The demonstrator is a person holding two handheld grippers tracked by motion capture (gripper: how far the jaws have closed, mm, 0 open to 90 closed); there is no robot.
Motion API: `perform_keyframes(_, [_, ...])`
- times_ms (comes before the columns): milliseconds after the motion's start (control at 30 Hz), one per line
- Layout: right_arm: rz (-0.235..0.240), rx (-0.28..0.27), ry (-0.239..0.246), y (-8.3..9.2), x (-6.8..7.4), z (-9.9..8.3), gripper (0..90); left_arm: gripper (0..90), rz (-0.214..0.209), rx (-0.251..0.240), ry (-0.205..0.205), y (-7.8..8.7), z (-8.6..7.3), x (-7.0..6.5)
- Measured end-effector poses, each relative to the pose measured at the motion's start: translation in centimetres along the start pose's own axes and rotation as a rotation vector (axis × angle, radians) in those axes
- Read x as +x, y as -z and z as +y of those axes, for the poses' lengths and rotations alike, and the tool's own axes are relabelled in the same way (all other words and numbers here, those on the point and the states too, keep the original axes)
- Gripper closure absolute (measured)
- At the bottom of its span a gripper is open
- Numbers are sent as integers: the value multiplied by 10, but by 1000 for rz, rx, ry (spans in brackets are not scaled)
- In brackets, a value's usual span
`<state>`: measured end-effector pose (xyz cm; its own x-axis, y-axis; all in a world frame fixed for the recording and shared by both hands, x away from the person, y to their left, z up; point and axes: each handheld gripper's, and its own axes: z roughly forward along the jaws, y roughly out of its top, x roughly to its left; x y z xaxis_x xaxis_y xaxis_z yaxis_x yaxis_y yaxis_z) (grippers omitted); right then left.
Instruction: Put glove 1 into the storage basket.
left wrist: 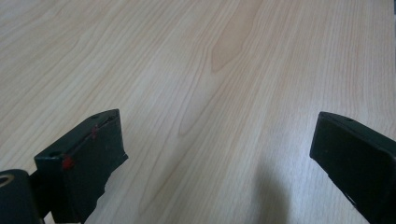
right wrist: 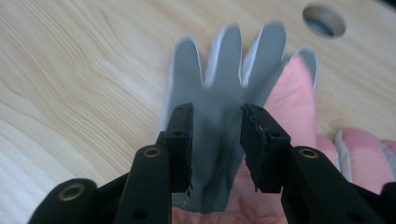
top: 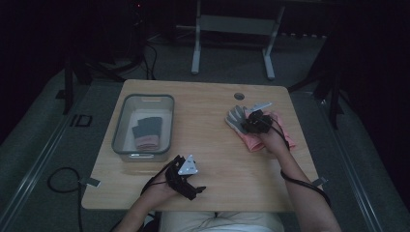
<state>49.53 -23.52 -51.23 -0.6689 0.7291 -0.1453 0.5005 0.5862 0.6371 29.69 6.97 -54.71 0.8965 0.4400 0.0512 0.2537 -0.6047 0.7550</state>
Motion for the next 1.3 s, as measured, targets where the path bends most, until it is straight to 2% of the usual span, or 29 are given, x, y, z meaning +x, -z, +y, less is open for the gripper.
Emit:
perform_keyframes(67, [22,40,-1,-7,-2,-1,649,26,10,10,0,1,-2,-2])
perform_keyframes(133, [32,59,22,-12,-2,-2,666,26,3,10,4,2,-5,-5])
perform_keyframes(200, [44,80,29,-15,-2,-1,733,26,11,28,-8,2,-7,-8])
perform_keyframes(300, [55,93,-9,-19,-2,-2,807,26,20,31,-17,2,-10,-11])
perform_keyframes(433, [39,60,-73,-17,-1,-3,877,26,29,21,-21,2,-10,-11])
perform_keyframes(467, [39,41,-103,-13,-2,-3,883,26,31,15,-22,3,-10,-11])
perform_keyframes(533, [36,7,-129,-5,-1,-1,887,26,27,3,-21,4,-9,-11])
perform_keyframes(633, [33,-52,-147,15,5,5,888,26,26,-4,-17,4,-10,-9])
perform_keyframes(767, [28,-146,-196,48,19,19,889,26,25,-4,-18,4,-10,-10])
perform_keyframes(867, [20,-184,-241,69,35,27,889,26,27,-4,-22,5,-10,-12])
perform_keyframes(967, [-12,-209,-297,86,51,27,888,26,30,1,-34,4,-11,-13])
perform_keyframes(1133, [-60,-212,-333,106,72,22,889,26,35,2,-54,4,-11,-14])
perform_keyframes(1200, [-99,-220,-348,111,82,17,888,26,48,-9,-52,3,-11,-14])
perform_keyframes(1300, [-125,-230,-377,111,93,11,888,26,47,-15,-49,4,-11,-12])
